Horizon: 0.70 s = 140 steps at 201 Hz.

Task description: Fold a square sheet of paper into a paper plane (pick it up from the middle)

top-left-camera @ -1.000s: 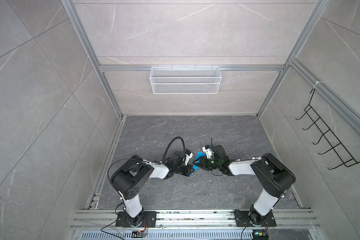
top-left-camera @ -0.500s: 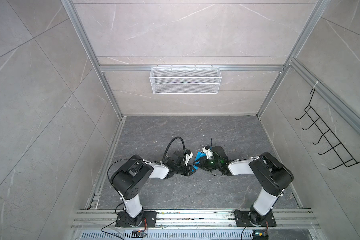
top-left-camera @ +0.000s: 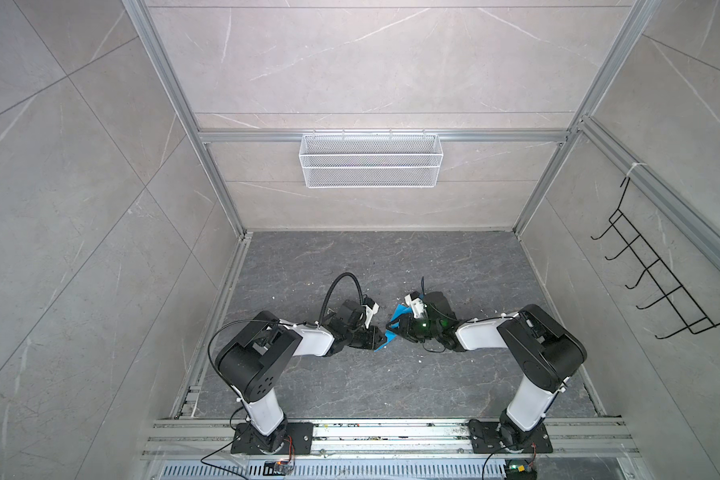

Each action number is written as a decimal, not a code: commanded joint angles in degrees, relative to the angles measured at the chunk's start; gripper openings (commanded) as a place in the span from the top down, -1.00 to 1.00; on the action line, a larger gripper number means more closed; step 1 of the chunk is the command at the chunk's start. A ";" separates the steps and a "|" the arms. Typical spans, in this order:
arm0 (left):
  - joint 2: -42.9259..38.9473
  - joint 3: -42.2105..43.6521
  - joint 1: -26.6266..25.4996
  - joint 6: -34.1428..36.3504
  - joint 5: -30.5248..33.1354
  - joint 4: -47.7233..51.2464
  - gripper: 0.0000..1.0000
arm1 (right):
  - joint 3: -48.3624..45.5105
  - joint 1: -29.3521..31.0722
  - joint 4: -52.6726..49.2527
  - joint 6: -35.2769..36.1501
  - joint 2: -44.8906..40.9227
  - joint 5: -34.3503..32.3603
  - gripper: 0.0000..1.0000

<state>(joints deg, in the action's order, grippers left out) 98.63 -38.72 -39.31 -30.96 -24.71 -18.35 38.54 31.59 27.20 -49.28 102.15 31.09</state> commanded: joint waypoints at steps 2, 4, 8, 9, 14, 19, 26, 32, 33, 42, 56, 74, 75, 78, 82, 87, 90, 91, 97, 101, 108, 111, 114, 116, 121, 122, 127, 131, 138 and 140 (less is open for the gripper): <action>-1.36 0.46 0.28 -0.67 -1.73 0.64 0.63 | 0.53 0.00 0.42 -0.22 1.72 -0.90 0.14; -1.34 0.48 0.28 -0.74 -1.76 0.58 0.63 | 0.56 0.04 0.45 -0.21 1.73 -0.89 0.14; -1.40 0.55 0.29 -0.75 -1.87 0.47 0.63 | 0.57 0.05 0.41 -0.25 1.80 -0.91 0.14; -1.36 0.56 0.29 -0.67 -1.94 0.44 0.63 | 0.57 0.09 0.40 -0.27 1.77 -0.93 0.14; -1.37 0.57 0.29 -0.59 -2.19 0.30 0.63 | 0.57 0.05 0.46 -0.32 1.81 -0.87 0.14; -1.42 0.58 0.29 -0.52 -2.48 0.19 0.63 | 0.57 0.05 0.46 -0.31 1.91 -0.99 0.14; -1.63 0.57 0.29 -0.51 -2.67 0.07 0.62 | 0.57 0.05 0.37 -0.38 2.06 -0.95 0.14; -1.87 0.53 0.30 -0.64 -2.85 0.07 0.60 | 0.57 0.04 0.35 -0.43 2.03 -1.06 0.15; -1.95 0.51 0.29 -0.66 -2.87 0.07 0.60 | 0.57 0.04 0.33 -0.45 2.06 -1.05 0.15; -2.36 0.33 0.28 -0.82 -2.99 0.19 0.59 | 0.49 0.04 0.40 -0.47 2.18 -1.11 0.15; -3.09 0.24 0.29 -1.25 -3.06 0.29 0.59 | 0.48 0.05 0.33 -0.56 2.15 -1.16 0.16; -3.86 0.08 0.42 -1.55 -2.48 1.08 0.59 | 0.48 0.07 0.23 -0.68 2.09 -1.25 0.16; -3.96 0.11 0.40 -1.56 -2.42 1.15 0.59 | 0.48 0.06 0.22 -0.62 2.09 -1.27 0.16; -4.10 0.13 0.53 -1.62 -2.32 1.25 0.59 | 0.48 0.03 0.14 -0.57 2.08 -1.30 0.15; -4.21 0.21 0.63 -1.74 -2.27 1.39 0.59 | 0.58 0.04 0.13 -0.56 2.03 -1.35 0.16; -4.31 0.26 0.72 -1.89 -2.27 1.46 0.59 | 0.57 0.05 0.13 -0.56 2.06 -1.32 0.16; -4.40 0.31 0.83 -2.05 -2.15 1.49 0.59 | 0.57 0.05 0.13 -0.58 2.06 -1.30 0.16; -4.40 0.31 0.87 -2.07 -2.17 1.53 0.60 | 0.57 0.05 0.13 -0.57 2.03 -1.30 0.16; -4.50 0.40 0.98 -2.40 -2.10 1.72 0.60 | 0.65 0.04 0.09 -0.56 2.08 -1.31 0.16; -4.45 0.40 1.13 -2.60 -2.05 1.81 0.60 | 0.65 0.05 0.06 -0.57 2.08 -1.32 0.16; -4.33 0.40 1.34 -2.79 -2.23 2.01 0.62 | 0.65 0.04 0.05 -0.59 2.15 -1.35 0.16; -4.32 0.40 1.41 -2.88 -2.22 2.08 0.63 | 0.70 0.05 0.05 -0.58 2.10 -1.33 0.16; -4.25 0.40 1.43 -2.95 -2.33 2.11 0.64 | 0.70 0.05 0.06 -0.67 2.13 -1.45 0.16; -4.24 0.40 1.47 -3.01 -2.33 2.14 0.64 | 0.71 0.00 0.05 -0.65 2.19 -1.47 0.16; -4.11 0.33 1.50 -3.07 -2.44 2.13 0.67 | 0.74 0.03 0.05 -0.69 2.20 -1.39 0.16; -4.13 0.32 1.47 -3.06 -2.44 2.16 0.67 | 0.74 0.04 0.09 -0.67 2.23 -1.43 0.16; -3.95 0.31 1.49 -3.14 -2.65 2.18 0.70 | 0.74 0.04 0.01 -0.69 2.22 -1.43 0.16; -3.88 0.25 1.49 -3.21 -2.78 2.29 0.72 | 0.74 0.05 0.02 -0.65 2.26 -1.43 0.16; -3.57 0.06 1.43 -3.32 -2.97 2.55 0.75 | 0.83 0.05 -0.02 -0.65 2.25 -1.49 0.16; -3.47 0.01 1.50 -3.32 -3.00 2.69 0.75 | 0.83 0.00 -0.04 -0.65 2.31 -1.54 0.16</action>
<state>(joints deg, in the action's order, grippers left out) 95.92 -38.65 -38.20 -33.50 -26.11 -16.88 38.57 31.59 28.36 -49.71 103.09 31.09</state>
